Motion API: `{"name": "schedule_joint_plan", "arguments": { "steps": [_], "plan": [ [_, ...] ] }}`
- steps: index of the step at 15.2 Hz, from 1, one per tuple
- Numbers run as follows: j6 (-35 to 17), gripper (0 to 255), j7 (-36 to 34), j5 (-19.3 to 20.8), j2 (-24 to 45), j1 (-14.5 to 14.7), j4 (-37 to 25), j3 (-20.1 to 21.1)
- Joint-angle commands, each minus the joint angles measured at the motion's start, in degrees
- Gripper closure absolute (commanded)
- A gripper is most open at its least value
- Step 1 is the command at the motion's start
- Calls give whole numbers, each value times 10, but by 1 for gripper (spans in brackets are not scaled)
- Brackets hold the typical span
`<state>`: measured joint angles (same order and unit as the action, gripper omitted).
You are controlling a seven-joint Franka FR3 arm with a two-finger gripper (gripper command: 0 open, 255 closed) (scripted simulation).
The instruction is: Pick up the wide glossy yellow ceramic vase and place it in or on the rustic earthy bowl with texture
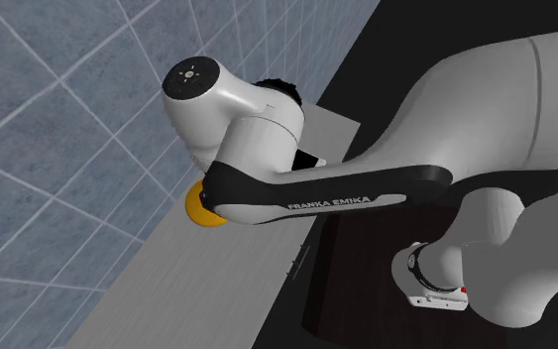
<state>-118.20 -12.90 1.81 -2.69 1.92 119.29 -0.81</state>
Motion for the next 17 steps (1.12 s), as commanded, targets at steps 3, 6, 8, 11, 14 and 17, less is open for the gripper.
{"name": "schedule_joint_plan", "arguments": {
  "steps": [3,6,8,11,14,17],
  "plan": [
    [-13,0,-6,8,92,-1,-71,-1],
    [-12,0,-11,14,164,1,-136,-1],
    [-8,0,-15,18,212,2,-184,-2],
    [-28,0,-15,18,221,1,-173,-2],
    [-48,0,-15,18,231,1,-163,-3],
    [-58,0,-15,19,236,0,-158,-3]
  ]
}}
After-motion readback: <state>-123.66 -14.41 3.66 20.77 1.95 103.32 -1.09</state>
